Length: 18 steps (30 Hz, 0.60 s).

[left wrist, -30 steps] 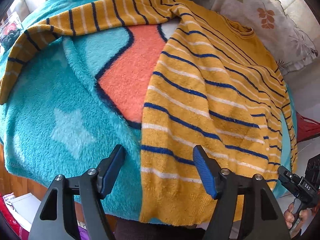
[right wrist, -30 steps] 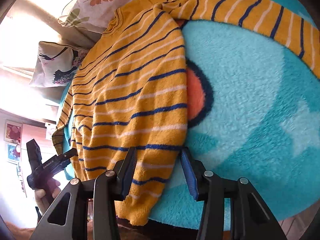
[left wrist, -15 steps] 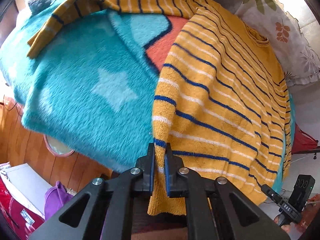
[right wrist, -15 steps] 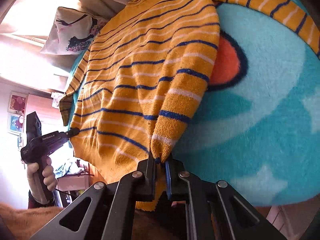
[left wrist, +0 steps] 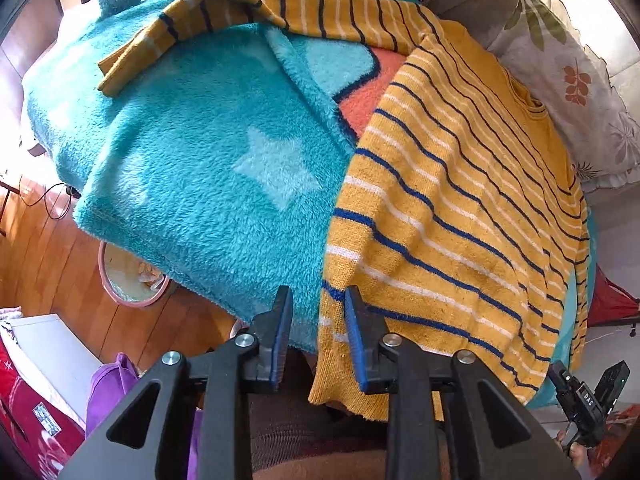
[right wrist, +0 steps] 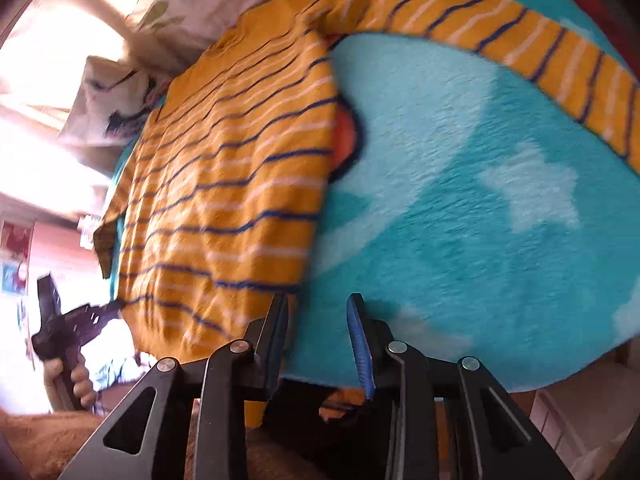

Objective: Fold small clothes

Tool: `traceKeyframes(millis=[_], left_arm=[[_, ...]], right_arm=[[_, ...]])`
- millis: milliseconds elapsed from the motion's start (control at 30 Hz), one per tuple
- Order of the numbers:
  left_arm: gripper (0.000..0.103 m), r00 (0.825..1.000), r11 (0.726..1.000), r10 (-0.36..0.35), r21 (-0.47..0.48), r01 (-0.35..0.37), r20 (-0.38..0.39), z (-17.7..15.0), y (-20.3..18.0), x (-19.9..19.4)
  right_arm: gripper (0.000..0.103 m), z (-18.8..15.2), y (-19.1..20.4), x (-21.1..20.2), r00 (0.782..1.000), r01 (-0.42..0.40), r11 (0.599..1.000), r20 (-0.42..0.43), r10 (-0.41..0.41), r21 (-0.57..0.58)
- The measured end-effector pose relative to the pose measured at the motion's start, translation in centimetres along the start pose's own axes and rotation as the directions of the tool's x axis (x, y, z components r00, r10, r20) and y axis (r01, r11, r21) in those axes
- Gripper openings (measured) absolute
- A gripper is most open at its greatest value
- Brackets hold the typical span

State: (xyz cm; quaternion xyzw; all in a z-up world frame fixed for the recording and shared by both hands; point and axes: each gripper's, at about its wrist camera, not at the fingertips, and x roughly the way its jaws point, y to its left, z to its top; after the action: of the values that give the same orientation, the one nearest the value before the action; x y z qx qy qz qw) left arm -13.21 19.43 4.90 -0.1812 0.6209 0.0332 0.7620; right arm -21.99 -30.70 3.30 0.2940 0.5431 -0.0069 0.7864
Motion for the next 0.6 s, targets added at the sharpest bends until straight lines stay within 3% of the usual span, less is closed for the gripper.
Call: traceKeyframes(millis=[100,200,233,333,500,567,600], left_arm=[[0.025,0.999,1.0,0.015,0.016,-0.015,0.032,0.9,-0.4,-1.1],[0.026,0.998,0.999,-0.013,0.033,0.011,0.06,1.8,-2.6,-1.9],[0.028,0.997,0.999,-0.024,0.045,0.021,0.07,2.0,-3.3,-2.2],[0.037,0.994,0.995,-0.056,0.09,0.047,0.095,2.9,-5.9,-3.0],[0.037,0.993,0.987,-0.07,0.152,0.056,0.091,3.5,-9.2,-3.1],[0.038,0.994,0.986,-0.067,0.158,0.052,0.09,3.5,-9.7,-3.2],[0.038,0.994,0.986,-0.064,0.159,0.049,0.09,3.6,-9.7,-3.3]], right_arm=[[0.033,1.3,-5.1,-2.2,0.99,0.044,0.983,0.123,-0.067,0.179],[0.035,2.4,-8.9,-3.9,0.965,0.088,0.944,0.208,-0.16,0.317],[0.045,2.8,-10.1,-4.3,0.957,0.089,0.927,0.227,-0.181,0.365],[0.049,4.0,-13.6,-4.9,0.94,-0.052,0.869,0.317,-0.123,0.492],[0.05,6.6,-16.1,-4.5,0.896,-0.194,0.788,0.432,-0.1,0.584],[0.047,7.7,-16.5,-4.4,0.895,-0.201,0.775,0.434,-0.104,0.599],[0.033,8.2,-16.9,-4.5,0.9,-0.19,0.771,0.422,-0.111,0.608]])
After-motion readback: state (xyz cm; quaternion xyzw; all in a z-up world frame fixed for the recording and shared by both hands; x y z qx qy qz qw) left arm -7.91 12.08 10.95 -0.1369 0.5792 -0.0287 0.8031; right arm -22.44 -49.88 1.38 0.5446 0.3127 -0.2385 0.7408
